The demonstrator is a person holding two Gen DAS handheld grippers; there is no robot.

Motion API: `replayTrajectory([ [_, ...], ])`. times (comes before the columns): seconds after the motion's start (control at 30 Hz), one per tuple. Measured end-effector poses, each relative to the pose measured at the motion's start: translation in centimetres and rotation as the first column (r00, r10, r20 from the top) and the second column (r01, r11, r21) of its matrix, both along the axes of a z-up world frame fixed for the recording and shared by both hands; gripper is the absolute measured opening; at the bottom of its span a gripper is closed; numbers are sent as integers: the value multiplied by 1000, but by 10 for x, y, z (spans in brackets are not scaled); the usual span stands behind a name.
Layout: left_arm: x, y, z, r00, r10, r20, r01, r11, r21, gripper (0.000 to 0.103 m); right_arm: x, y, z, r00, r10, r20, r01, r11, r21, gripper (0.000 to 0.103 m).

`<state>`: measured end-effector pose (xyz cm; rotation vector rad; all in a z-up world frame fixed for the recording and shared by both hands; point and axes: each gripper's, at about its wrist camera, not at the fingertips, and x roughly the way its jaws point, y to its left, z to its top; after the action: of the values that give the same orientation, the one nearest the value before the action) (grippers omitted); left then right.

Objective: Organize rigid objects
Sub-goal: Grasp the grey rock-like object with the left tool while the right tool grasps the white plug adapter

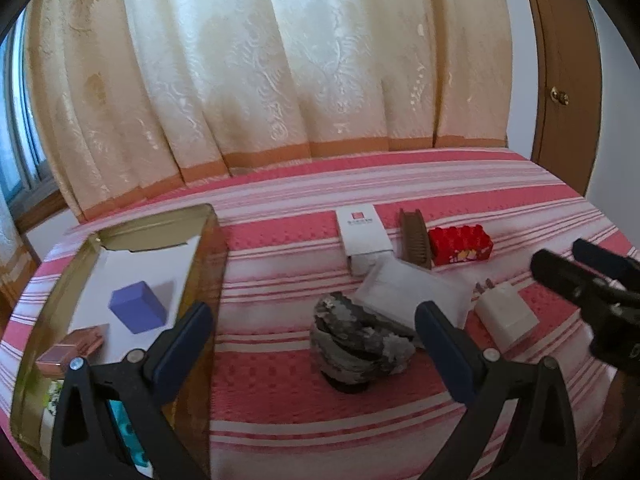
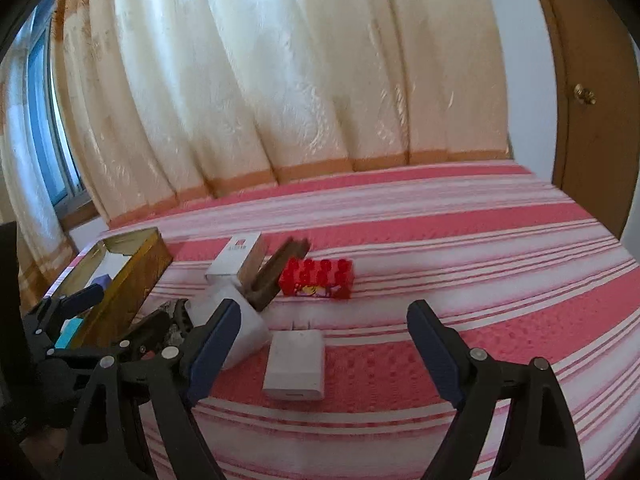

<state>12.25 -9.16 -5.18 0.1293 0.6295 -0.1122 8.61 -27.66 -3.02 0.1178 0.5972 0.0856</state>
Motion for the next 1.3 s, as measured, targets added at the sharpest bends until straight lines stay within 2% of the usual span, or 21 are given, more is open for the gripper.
replayTrajectory([
  [0.13, 4, 2, -3, 999, -16, -35, 15, 1000, -27, 96, 11, 7, -10, 996, 33, -77, -35, 999, -13, 78],
  [0.2, 5, 2, -5, 999, -20, -47, 18, 999, -33, 95, 15, 10, -14, 993, 47, -112, -50, 998, -23, 67],
  [0.3, 7, 1, -8, 997, -33, -68, 31, 999, -36, 95, 22, 19, -22, 980, 86, -177, -95, 994, -45, 64],
  [0.43, 12, -4, -14, 992, -69, -108, 65, 997, -38, 95, 27, 26, -28, 970, 81, -228, -101, 992, -80, 63],
  [0.5, 16, -6, -17, 988, -73, -135, 68, 997, -37, 95, 32, 24, -33, 959, 76, -273, -99, 992, -73, 56],
  [0.63, 18, -8, -18, 984, -94, -150, 88, 995, -44, 95, 30, 26, -32, 958, 66, -278, -96, 991, -95, 51],
  [0.67, 19, -9, -18, 982, -107, -154, 101, 994, -51, 92, 30, 28, -32, 958, 73, -277, -105, 989, -103, 46],
  [0.8, 25, -8, -23, 970, -136, -200, 122, 989, -83, 69, 31, 28, -33, 958, 76, -276, -107, 990, -96, 46],
  [0.9, 28, -5, -28, 961, -143, -235, 121, 987, -105, 69, 31, 27, -33, 958, 76, -276, -103, 991, -87, 46],
  [1.03, 26, -6, -27, 962, -144, -231, 124, 987, -98, 65, 31, 28, -34, 958, 74, -276, -103, 990, -92, 46],
  [1.1, 23, -9, -26, 966, -140, -218, 127, 989, -74, 63, 31, 28, -34, 959, 77, -274, -105, 991, -87, 41],
  [1.3, 14, -7, -15, 981, -130, -146, 124, 991, -52, 62, 25, 22, -28, 972, 59, -226, -75, 995, -66, 41],
])
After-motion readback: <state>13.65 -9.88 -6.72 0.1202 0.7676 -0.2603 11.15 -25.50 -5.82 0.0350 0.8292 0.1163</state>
